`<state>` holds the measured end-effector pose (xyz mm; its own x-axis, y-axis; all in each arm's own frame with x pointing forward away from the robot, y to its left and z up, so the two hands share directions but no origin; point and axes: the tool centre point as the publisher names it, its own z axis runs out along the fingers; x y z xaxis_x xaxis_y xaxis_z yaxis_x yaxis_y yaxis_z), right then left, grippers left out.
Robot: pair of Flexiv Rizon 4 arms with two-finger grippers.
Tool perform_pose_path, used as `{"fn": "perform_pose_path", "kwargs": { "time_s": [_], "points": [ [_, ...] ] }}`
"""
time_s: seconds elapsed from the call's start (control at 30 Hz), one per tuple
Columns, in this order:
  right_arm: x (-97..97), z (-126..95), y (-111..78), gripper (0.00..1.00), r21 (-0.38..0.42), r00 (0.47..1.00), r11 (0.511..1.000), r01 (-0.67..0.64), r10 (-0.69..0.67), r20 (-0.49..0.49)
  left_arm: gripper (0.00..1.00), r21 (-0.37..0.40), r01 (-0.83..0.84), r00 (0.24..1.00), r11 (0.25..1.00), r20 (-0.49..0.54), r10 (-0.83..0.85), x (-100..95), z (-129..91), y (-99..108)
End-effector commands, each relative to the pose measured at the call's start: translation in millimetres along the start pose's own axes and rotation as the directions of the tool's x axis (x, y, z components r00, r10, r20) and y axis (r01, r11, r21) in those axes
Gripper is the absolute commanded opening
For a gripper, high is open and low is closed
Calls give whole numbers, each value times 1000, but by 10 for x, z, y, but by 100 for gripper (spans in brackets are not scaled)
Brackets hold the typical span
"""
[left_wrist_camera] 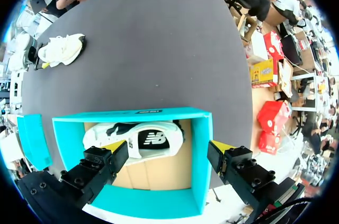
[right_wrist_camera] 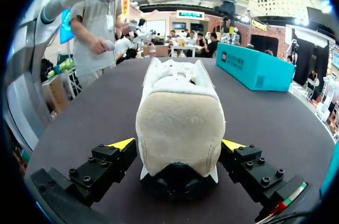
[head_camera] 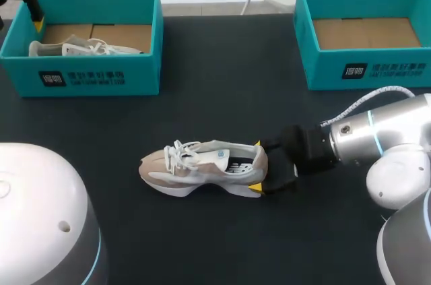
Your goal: Take the shoe out of the shoebox, open the shoe tongue, remove and reinsert the insole, then place the shoe into the shoebox
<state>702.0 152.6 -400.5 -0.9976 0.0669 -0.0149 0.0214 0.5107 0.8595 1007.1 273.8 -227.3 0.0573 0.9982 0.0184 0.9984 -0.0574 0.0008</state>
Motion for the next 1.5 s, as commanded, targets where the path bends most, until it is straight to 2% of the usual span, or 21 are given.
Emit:
{"fn": "perform_pose_path", "kwargs": {
  "time_s": [0.03, 0.33, 0.37, 0.4, 0.43, 0.47, 1.5],
  "points": [
    [-30, 119, 10, 100, 3, 1000, 1000, -6, 6, -3, 100, -1, -1, 1000, 1000, -1, 1, 3, -2, -5],
    [-95, 284, -24, 100, -4, 1000, 1000, -26, 26, -10, 100, -1, -1, 1000, 1000, -1, 1, 3, -2, -5],
    [-97, 289, -25, 81, -1, 1000, 1000, -25, 25, -8, 100, -1, -1, 1000, 1000, -1, 1, 3, -2, -5],
    [-101, 295, -27, 38, 1, 1000, 1000, -26, 26, -10, 100, -1, -1, 1000, 1000, -1, 1, 3, -2, -5],
    [-103, 300, -29, 7, 0, 1000, 1000, -28, 28, -14, 100, -1, -1, 1000, 1000, -1, 1, 3, -2, -5],
    [-103, 303, -29, 0, 3, 1000, 1000, -26, 26, -12, 100, -1, -1, 1000, 1000, -1, 1, 3, -2, -5],
    [-105, 306, -31, 0, -7, 999, 999, -36, 36, -20, 100, -1, -1, 1000, 1000, -1, 1, 3, -2, -5]
  ]
}}
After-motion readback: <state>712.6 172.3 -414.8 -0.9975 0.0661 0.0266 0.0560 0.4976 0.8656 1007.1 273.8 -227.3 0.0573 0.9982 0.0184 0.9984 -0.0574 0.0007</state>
